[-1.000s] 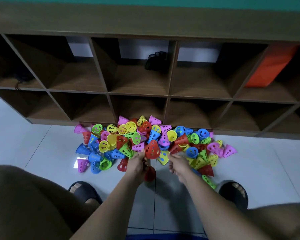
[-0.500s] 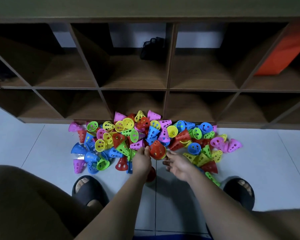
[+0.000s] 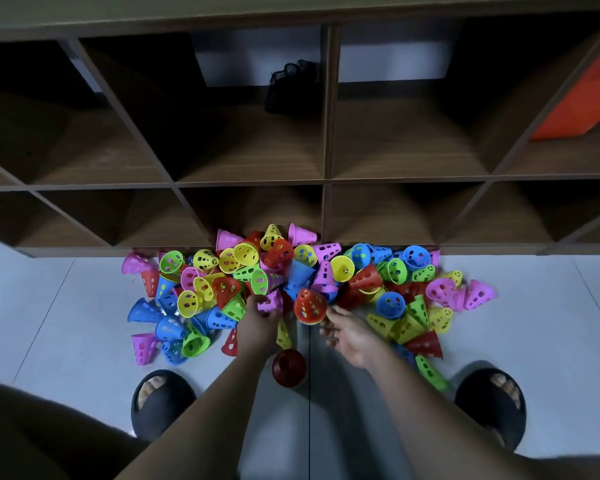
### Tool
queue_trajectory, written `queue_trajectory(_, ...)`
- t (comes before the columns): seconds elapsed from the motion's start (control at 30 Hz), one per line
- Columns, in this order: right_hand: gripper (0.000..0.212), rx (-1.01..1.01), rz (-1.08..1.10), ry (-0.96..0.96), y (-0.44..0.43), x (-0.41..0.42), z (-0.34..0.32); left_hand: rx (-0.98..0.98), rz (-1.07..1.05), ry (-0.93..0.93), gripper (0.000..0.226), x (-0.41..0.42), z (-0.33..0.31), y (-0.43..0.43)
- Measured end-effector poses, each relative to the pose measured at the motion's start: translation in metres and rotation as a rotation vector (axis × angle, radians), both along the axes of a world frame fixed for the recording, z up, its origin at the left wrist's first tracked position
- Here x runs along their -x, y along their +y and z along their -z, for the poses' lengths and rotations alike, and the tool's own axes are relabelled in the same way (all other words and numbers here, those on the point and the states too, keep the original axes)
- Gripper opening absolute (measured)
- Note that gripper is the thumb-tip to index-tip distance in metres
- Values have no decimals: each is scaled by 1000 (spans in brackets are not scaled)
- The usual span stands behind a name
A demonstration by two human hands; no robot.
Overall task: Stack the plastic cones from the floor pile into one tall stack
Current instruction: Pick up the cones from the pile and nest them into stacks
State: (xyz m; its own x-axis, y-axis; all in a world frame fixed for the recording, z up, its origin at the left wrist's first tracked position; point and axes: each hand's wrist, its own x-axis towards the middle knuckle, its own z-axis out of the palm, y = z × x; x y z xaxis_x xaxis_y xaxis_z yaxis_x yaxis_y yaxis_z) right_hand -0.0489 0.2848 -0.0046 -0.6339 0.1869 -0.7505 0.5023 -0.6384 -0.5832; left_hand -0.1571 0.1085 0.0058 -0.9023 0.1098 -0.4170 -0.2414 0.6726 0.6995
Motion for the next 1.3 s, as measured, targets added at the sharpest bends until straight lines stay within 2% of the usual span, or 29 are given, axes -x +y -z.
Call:
queue_trajectory(0.1, 15, -64, -8, -63, -1, 0, 23, 100, -71, 14, 35, 16, 15, -3)
queue_trajectory(0.2, 16, -148, -15, -114, -2, 1, 44, 127, -207, -98, 46, 34, 36, -10)
queue_trajectory(0.37, 18, -264, -41, -187, -5, 9, 57, 54, -212, -223, 45, 47, 54, -16)
queue_trajectory(0.67, 30, -481, -138, -216, -25, 32, 72, -96, -226, -258, 37, 49, 63, -18)
queue_trajectory(0.77, 29, -457, -137, -215, -26, 29, 72, -206, -245, -273, 34, 41, 58, -15)
queue_trajectory(0.87, 25, -394, -159, -191, -26, 24, 69, -322, -255, -341, 42, 32, 58, -14)
queue_trajectory(1.07, 19, -342, -199, -208, -19, 17, 70, -503, -311, -430, 34, 15, 53, -3)
queue_trajectory(1.2, 17, -331, -226, -229, -10, 9, 71, -483, -246, -447, 17, 12, 47, 1)
queue_trajectory(1.3, 16, -334, -253, -263, -5, 1, 71, -468, -133, -461, 17, 6, 43, 6)
